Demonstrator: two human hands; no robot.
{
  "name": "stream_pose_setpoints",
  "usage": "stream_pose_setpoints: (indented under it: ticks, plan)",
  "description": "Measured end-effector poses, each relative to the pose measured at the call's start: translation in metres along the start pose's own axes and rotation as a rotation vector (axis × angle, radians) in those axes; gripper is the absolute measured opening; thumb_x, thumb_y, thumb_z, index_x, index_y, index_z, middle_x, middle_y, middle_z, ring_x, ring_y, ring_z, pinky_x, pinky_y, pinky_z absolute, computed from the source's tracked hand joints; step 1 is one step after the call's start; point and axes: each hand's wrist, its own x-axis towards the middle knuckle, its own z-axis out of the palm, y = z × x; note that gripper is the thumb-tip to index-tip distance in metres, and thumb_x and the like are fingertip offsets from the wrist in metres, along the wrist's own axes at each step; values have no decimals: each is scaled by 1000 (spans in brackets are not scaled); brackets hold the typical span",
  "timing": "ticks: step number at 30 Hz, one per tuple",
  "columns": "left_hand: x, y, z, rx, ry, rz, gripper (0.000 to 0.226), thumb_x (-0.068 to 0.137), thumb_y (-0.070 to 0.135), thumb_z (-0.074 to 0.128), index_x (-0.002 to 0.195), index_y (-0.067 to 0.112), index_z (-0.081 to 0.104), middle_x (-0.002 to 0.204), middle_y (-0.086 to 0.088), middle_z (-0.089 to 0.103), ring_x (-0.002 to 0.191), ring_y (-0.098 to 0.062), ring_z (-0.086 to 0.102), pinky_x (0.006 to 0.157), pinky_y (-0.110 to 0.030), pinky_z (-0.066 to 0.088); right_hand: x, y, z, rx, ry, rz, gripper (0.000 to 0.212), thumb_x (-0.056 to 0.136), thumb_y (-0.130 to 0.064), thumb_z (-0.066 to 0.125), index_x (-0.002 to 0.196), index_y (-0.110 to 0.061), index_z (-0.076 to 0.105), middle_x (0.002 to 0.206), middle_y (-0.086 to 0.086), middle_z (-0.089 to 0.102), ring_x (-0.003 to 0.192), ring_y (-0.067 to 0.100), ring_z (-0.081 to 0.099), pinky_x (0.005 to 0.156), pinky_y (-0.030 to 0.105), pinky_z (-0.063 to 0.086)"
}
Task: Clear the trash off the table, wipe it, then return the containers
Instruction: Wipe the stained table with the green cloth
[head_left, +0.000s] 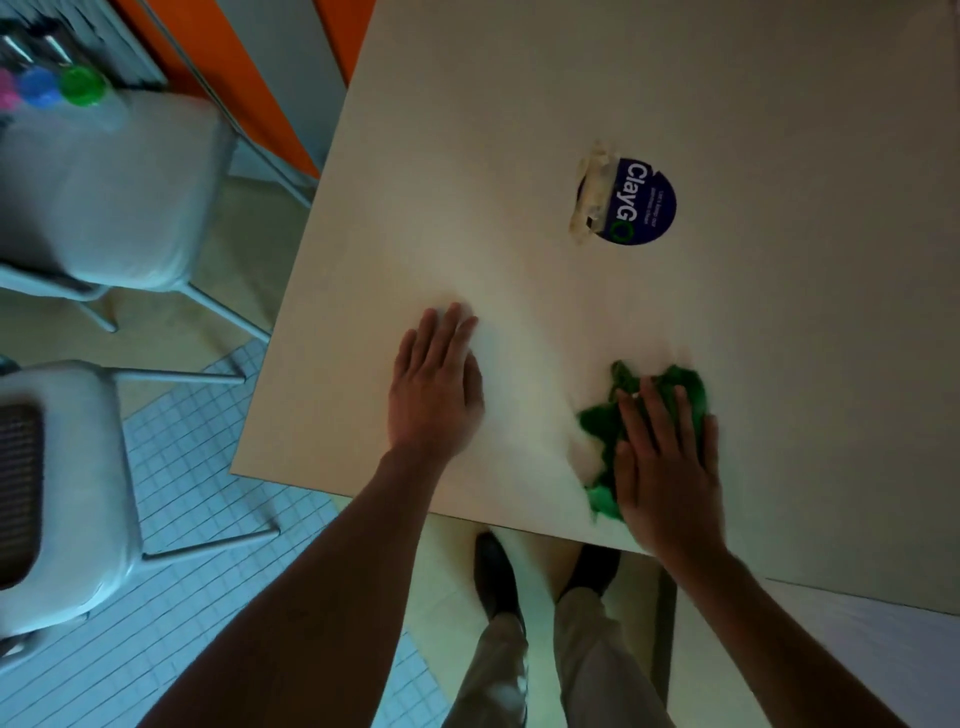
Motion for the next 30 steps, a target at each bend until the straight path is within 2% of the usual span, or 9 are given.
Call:
stream_pose_setpoints:
  ticks: [3,6,9,13,16,22,26,30]
  plan:
    - [-20,-21,-14,92,-73,-49,51,107,39,25,157,29,30,167,0,23,155,-26,14,125,-45,18,24,0,0,35,19,136,59,101,-39,19,157,-19,24,164,7,20,152,35,11,119,61,15]
    - [-33,-30,-19,161,-113,-100,54,108,43,18,160,33,18,169,1,12,156,-27,4,126,-47,11,51,-36,3,97,63,244,60,101,-39,20,156,-16,23,164,9,20,151,40,10,119,62,12]
    - [-32,-31,-16,161,-100,-105,53,108,40,22,160,33,19,169,1,14,156,-27,5,126,-48,12,52,-76,11,85,77,167,58,102,-39,25,156,-18,25,165,7,17,152,38,8,120,61,11]
    - [-38,-39,-17,130,-92,-79,53,107,39,22,159,33,21,169,1,15,156,-26,6,126,-48,14,-3,-111,23,106,26,-17,54,104,-40,26,155,-22,27,165,3,16,153,32,6,120,59,12]
    - [-37,-39,-18,111,-84,-68,53,106,38,24,159,33,25,168,1,17,156,-27,8,125,-49,16,-29,-87,20,40,-15,-68,54,105,-41,23,156,-23,25,165,3,16,153,30,7,119,58,17]
    - [-36,-38,-16,147,-61,-84,52,105,35,29,158,34,28,167,2,22,156,-27,12,125,-46,15,3,-29,12,28,21,122,58,103,-39,21,157,-20,20,165,6,16,152,33,10,119,60,14]
    - [-35,-39,-16,147,-51,-108,54,104,36,27,158,35,26,167,3,22,156,-27,12,125,-46,14,48,-43,9,112,92,299,57,102,-38,25,156,-18,26,164,8,22,151,38,14,120,61,11]
    - [-39,-34,-19,149,-48,-124,55,103,38,24,158,34,27,167,1,23,155,-29,15,125,-49,15,17,-38,12,121,85,225,57,104,-39,27,157,-20,23,164,5,19,152,34,11,120,59,11]
